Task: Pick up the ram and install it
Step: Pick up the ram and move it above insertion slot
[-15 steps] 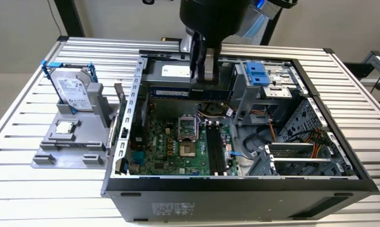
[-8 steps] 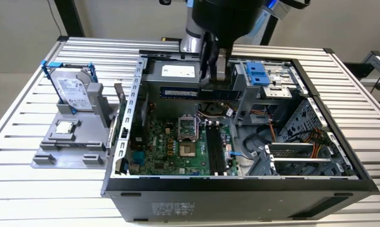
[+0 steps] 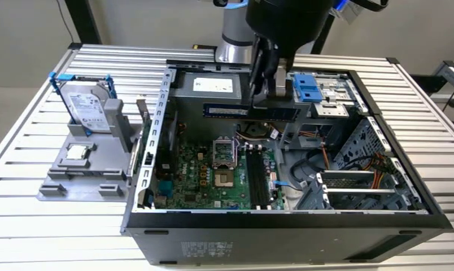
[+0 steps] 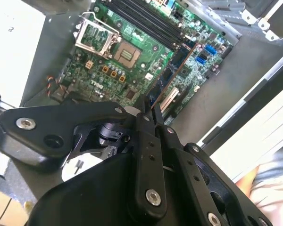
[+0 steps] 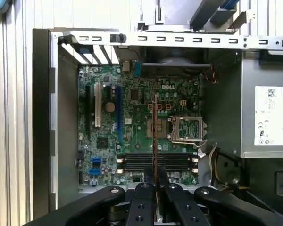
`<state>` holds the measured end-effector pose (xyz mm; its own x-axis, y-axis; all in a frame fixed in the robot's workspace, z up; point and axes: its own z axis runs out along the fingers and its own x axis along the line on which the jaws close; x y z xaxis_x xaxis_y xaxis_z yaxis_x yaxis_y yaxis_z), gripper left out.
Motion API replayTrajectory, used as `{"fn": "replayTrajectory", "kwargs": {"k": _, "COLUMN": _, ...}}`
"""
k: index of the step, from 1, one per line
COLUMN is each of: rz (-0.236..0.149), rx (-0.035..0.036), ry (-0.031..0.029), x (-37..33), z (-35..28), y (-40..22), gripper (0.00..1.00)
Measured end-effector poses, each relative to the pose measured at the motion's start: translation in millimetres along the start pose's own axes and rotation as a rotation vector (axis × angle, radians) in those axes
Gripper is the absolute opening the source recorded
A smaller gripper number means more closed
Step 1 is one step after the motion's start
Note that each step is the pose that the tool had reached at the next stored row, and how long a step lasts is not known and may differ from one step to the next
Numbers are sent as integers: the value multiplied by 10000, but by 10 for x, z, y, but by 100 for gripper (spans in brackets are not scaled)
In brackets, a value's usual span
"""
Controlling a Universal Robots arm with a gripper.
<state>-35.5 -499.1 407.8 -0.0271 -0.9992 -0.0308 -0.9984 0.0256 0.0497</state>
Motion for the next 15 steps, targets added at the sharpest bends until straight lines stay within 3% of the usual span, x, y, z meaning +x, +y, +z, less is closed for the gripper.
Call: {"fn": "replayTrajectory", "kwargs": {"k": 15, "rz": 1, "rx": -21, "ry": -1, "x": -9, "z": -20, "y": -312, "gripper": 0}}
